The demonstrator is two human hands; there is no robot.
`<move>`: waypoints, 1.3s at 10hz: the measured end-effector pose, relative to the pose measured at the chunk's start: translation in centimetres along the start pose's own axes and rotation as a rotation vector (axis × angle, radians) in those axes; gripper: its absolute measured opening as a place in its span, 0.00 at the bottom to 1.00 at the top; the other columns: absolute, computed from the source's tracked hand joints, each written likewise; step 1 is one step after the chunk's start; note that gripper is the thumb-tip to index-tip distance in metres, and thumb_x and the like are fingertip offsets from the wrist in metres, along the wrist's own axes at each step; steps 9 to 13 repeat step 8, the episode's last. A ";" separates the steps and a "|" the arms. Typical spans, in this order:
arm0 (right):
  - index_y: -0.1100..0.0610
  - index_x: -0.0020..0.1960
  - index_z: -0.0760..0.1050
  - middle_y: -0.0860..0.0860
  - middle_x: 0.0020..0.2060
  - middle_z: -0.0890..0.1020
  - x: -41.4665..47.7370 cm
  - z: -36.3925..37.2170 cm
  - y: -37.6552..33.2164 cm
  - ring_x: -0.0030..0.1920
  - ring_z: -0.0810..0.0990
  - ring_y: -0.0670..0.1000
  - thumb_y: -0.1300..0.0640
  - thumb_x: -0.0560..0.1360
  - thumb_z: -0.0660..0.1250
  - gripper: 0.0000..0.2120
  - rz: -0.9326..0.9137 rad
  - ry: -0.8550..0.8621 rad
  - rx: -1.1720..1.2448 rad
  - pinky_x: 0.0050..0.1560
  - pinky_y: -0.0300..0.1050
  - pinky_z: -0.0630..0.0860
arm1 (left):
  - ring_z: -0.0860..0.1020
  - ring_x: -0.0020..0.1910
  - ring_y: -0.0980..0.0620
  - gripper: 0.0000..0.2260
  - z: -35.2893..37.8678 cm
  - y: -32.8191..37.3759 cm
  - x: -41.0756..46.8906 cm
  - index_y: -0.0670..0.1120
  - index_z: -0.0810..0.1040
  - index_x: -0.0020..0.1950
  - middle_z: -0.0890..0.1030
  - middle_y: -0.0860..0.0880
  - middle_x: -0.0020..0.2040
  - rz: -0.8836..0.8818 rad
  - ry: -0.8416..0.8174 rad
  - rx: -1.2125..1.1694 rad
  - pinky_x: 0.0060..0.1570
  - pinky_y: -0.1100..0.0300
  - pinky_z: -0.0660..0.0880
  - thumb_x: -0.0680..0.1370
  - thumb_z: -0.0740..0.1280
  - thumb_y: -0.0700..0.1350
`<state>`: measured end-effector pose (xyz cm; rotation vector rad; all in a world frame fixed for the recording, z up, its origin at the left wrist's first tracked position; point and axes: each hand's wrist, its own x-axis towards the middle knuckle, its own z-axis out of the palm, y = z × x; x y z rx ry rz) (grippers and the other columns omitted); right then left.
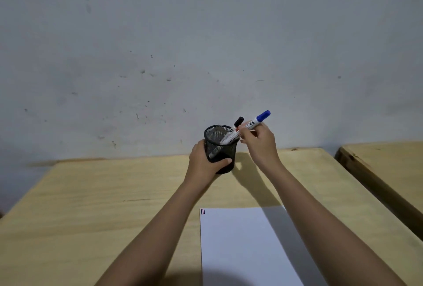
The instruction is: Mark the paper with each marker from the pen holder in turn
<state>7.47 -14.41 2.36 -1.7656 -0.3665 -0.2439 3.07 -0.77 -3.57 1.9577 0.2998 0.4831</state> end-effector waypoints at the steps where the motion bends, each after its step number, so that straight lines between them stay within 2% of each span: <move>1: 0.62 0.51 0.73 0.56 0.41 0.81 0.7 0.2 0.0 0.39 0.77 0.52 0.62 0.71 0.68 0.10 -0.027 -0.042 -0.087 0.38 0.36 0.73 | 0.78 0.56 0.51 0.32 -0.1 -0.5 0.3 0.50 0.74 0.57 0.80 0.50 0.55 0.007 -0.006 -0.003 0.56 0.48 0.77 0.56 0.76 0.58; 2: 0.62 0.49 0.74 0.56 0.39 0.79 1.0 0.4 -0.1 0.38 0.75 0.51 0.61 0.73 0.65 0.07 -0.045 -0.105 -0.168 0.34 0.33 0.69 | 0.78 0.56 0.51 0.33 -0.1 -0.7 0.4 0.49 0.74 0.57 0.79 0.50 0.56 0.013 -0.019 -0.010 0.56 0.48 0.77 0.56 0.75 0.59; 3: 0.65 0.47 0.76 0.54 0.39 0.78 1.1 0.5 -0.4 0.39 0.75 0.52 0.59 0.74 0.64 0.08 -0.041 -0.135 -0.198 0.38 0.40 0.70 | 0.78 0.57 0.50 0.32 -0.1 -0.6 0.4 0.49 0.73 0.57 0.79 0.49 0.56 0.029 -0.022 0.004 0.57 0.47 0.76 0.57 0.75 0.58; 4: 0.66 0.45 0.75 0.56 0.35 0.76 1.4 0.3 -0.2 0.36 0.72 0.53 0.61 0.71 0.66 0.07 -0.053 -0.132 -0.245 0.32 0.32 0.67 | 0.77 0.57 0.49 0.32 -0.2 -0.6 0.5 0.48 0.73 0.58 0.79 0.49 0.56 0.037 -0.031 0.018 0.57 0.48 0.76 0.58 0.75 0.57; 5: 0.65 0.44 0.74 0.56 0.35 0.76 1.6 0.3 0.1 0.35 0.70 0.52 0.62 0.70 0.68 0.07 -0.052 -0.133 -0.256 0.32 0.32 0.66 | 0.77 0.56 0.50 0.30 -0.2 -0.7 0.6 0.48 0.73 0.58 0.79 0.48 0.55 0.057 -0.039 0.039 0.56 0.49 0.76 0.60 0.75 0.56; 6: 0.65 0.44 0.75 0.57 0.37 0.78 1.4 0.2 -0.2 0.38 0.73 0.52 0.62 0.70 0.67 0.06 -0.052 -0.140 -0.270 0.36 0.37 0.68 | 0.76 0.56 0.50 0.28 -0.5 -0.4 0.7 0.47 0.73 0.59 0.78 0.48 0.55 0.069 -0.073 0.097 0.56 0.51 0.75 0.63 0.76 0.54; 7: 0.62 0.52 0.76 0.56 0.48 0.81 0.6 -0.6 -0.9 0.50 0.78 0.54 0.60 0.72 0.67 0.09 -0.043 -0.200 -0.285 0.49 0.41 0.70 | 0.76 0.58 0.51 0.30 -1.5 0.4 0.4 0.50 0.72 0.61 0.77 0.50 0.57 0.077 -0.146 0.165 0.58 0.52 0.74 0.62 0.73 0.57; 8: 0.60 0.63 0.72 0.57 0.62 0.77 -0.3 -1.6 -1.7 0.63 0.73 0.54 0.57 0.75 0.66 0.17 -0.006 -0.249 -0.389 0.60 0.44 0.67 | 0.72 0.62 0.49 0.27 -2.9 2.1 -0.7 0.45 0.69 0.63 0.73 0.49 0.59 0.085 -0.194 0.241 0.53 0.60 0.67 0.69 0.74 0.50; 13: 0.60 0.63 0.72 0.57 0.62 0.77 -0.3 -1.6 -1.7 0.63 0.73 0.54 0.57 0.75 0.66 0.17 -0.006 -0.249 -0.389 0.60 0.44 0.67 | 0.72 0.62 0.49 0.27 -2.9 2.1 -0.7 0.45 0.69 0.63 0.73 0.49 0.59 0.085 -0.194 0.241 0.53 0.60 0.67 0.69 0.74 0.50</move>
